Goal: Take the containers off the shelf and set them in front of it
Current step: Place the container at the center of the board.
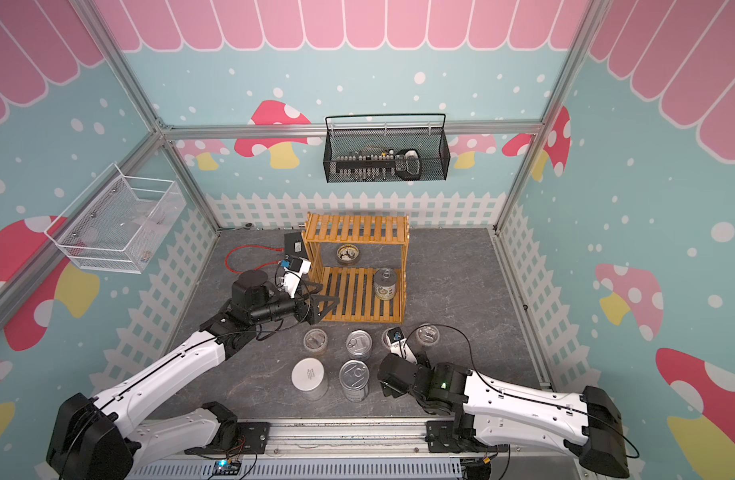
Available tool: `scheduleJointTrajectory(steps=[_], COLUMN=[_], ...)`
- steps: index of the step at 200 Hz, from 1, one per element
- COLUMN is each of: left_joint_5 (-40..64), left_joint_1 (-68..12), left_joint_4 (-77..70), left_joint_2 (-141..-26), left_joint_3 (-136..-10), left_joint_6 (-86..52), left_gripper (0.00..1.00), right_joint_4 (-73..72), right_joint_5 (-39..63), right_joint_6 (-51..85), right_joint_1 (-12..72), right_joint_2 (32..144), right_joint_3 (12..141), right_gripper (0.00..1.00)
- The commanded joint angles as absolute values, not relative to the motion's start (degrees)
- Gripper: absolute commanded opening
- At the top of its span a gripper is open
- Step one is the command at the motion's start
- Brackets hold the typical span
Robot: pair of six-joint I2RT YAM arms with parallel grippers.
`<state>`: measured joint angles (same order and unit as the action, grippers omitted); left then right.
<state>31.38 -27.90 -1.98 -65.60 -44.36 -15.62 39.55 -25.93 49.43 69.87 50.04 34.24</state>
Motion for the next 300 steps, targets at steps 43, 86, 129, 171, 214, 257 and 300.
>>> scheduleJointTrajectory(steps=[43,86,129,171,214,257,300], left_joint_5=[32.45,32.08,31.80,30.83,28.97,23.93,16.67], left_joint_1=[-31.31,-33.29,-34.54,-36.60,-39.19,-43.52,-45.31], left_joint_4=[-2.45,-2.47,-2.44,-2.48,-2.47,-2.27,-1.59], left_joint_2=[-67.64,-69.90,-70.96,-72.79,-75.39,-81.69,-90.92], left_joint_3=[-47.63,-48.70,-49.87,-50.78,-52.24,-56.26,-62.56], left_joint_6=[-13.80,-13.58,-13.43,-13.04,-12.43,-10.76,-8.55], left_gripper=[0.99,0.99,0.99,0.99,0.99,0.99,0.99], right_joint_4=[34.98,37.51,38.94,38.92,38.50,38.58,35.41], right_joint_5=[-22.09,-21.09,-22.66,-24.76,-27.25,-31.24,-27.02], right_joint_6=[45.10,46.05,46.48,46.76,45.20,41.26,30.77], right_joint_1=[70.14,70.16,70.13,70.14,70.14,68.50,56.24], right_joint_2=[46.12,47.49,49.83,48.91,43.14,41.69,42.43], right_joint_3=[32.96,32.55,33.38,33.86,35.74,39.00,42.54], right_gripper=[0.92,0.91,0.93,0.99,0.99,0.99,0.99])
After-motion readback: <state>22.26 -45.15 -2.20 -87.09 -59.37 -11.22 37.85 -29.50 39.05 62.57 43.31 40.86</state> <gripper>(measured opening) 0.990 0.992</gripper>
